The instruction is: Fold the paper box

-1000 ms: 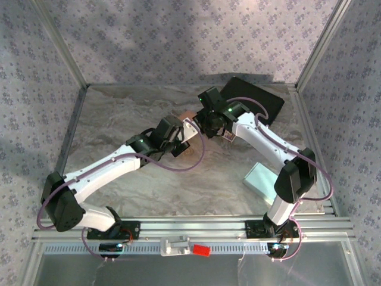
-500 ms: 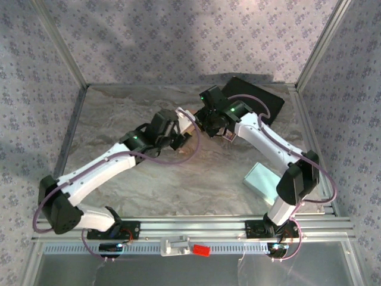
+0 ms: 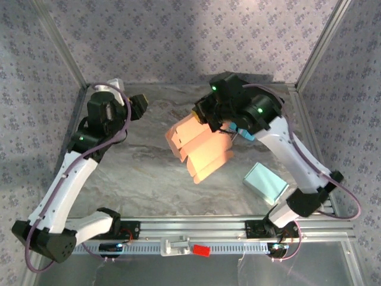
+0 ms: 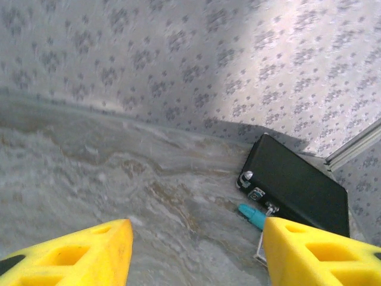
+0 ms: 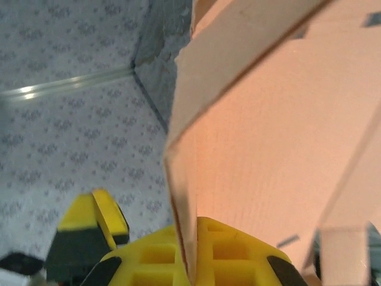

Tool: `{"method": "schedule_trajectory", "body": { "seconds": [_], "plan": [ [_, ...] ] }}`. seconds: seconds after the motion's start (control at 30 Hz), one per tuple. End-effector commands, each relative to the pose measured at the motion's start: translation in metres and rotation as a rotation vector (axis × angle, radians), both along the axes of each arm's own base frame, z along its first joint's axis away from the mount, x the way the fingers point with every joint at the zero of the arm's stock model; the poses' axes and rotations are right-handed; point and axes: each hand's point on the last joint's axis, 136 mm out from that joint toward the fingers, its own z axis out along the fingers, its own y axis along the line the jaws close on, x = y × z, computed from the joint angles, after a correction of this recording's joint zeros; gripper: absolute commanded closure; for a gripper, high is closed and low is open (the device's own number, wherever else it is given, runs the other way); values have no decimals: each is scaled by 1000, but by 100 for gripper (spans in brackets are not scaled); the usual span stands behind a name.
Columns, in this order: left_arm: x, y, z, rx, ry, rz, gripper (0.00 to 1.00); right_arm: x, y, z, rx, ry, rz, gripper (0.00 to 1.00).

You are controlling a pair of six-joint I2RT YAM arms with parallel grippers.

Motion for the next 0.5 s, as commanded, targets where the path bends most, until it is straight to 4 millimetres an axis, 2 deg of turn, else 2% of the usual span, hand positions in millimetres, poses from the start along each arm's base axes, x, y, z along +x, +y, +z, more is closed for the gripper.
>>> {"method": "schedule_trajectory", "body": {
  "seconds": [0.0, 0.07, 0.17, 0.33, 0.47],
  "plan": [
    [0, 5, -23, -153, 187, 28, 42, 58, 29, -79, -67, 119, -63, 100],
    [2, 8, -35, -163, 252, 23, 42, 79, 45, -104, -59, 141, -57, 100],
    [1, 1, -46, -157, 323, -24, 42, 93, 58, -137, -70, 180, -36, 100],
    [-3, -16, -81, -157, 425, -83, 43, 96, 76, -181, -63, 237, 9, 100],
    [-7, -11, -105, -108, 454, -64, 43, 94, 82, -202, -54, 238, 56, 100]
  ]
}}
